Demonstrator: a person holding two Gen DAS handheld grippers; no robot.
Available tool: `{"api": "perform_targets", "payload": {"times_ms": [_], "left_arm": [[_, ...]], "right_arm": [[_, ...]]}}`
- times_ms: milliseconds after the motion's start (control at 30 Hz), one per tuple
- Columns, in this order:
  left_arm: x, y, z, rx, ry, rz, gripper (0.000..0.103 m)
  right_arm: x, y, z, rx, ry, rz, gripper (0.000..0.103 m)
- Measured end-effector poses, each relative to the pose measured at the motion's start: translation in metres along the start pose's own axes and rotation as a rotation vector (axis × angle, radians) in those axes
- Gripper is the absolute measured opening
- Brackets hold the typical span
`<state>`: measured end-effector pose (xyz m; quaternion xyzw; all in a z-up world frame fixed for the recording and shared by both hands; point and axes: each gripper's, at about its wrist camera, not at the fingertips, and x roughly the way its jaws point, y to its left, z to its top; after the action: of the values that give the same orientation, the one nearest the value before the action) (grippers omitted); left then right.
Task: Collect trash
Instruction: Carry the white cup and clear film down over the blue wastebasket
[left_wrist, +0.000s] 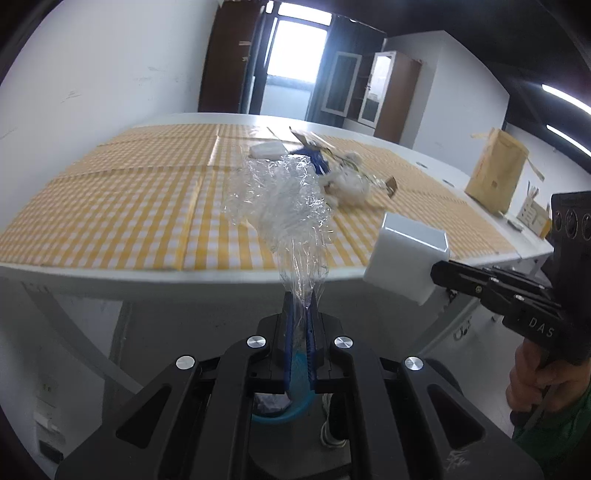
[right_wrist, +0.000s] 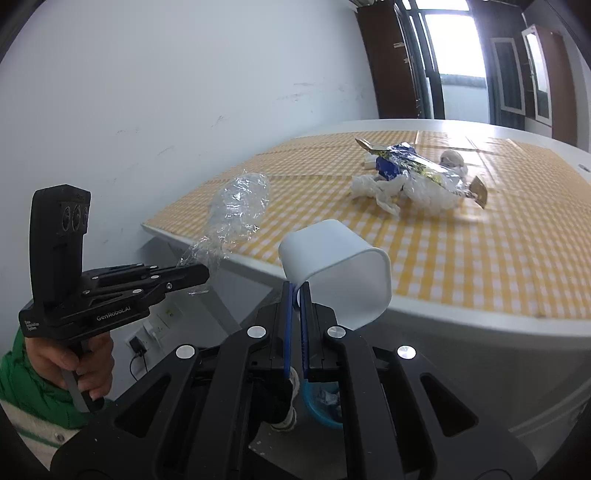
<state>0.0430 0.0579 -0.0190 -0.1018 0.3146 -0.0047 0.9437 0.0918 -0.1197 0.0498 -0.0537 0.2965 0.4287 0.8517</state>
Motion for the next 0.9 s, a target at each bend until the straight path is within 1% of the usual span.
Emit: {"api": "perform_targets", "payload": {"times_ms": [100,200,267,367,500,667,767,900], "left_arm": [[-0.012,-0.003,-0.015,0.006,0.017,-0.022,0.005],[-0.021,-0.003,-0.029,-0.007,0.027,-0.05,0.005],[-0.022,-0.005,-0.04,-0.006,0.05,-0.065,0.005],[-0.019,-0.017,-0.056,0.058,0.095,-0.024,0.005],[-0.015,-0.022,-0.07,0.077,0.135,-0.034,0.005],[0.005,-0.019,-0.085,0.064,0.191,-0.061,0.005],[0.021,-0.019,-0.097,0.064,0.233,-0.063,0.005],[0.046,-0.01,-0.107,0.036,0.29,-0.066,0.005]], "right_arm": [[-0.012,0.006,-0.013,-0.011,0.018,-0.023,0.003],[-0.022,0.008,-0.023,-0.004,0.032,-0.025,0.003],[-0.025,0.008,-0.031,0.001,0.041,-0.024,0.003],[-0.025,0.007,-0.047,0.019,0.073,-0.023,0.003],[-0.016,0.004,-0.069,0.038,0.126,-0.043,0.003],[-0.002,0.004,-0.087,0.051,0.178,-0.065,0.003],[0.01,0.0,-0.096,0.066,0.207,-0.069,0.003],[0.03,-0.006,-0.107,0.084,0.248,-0.067,0.003]]}}
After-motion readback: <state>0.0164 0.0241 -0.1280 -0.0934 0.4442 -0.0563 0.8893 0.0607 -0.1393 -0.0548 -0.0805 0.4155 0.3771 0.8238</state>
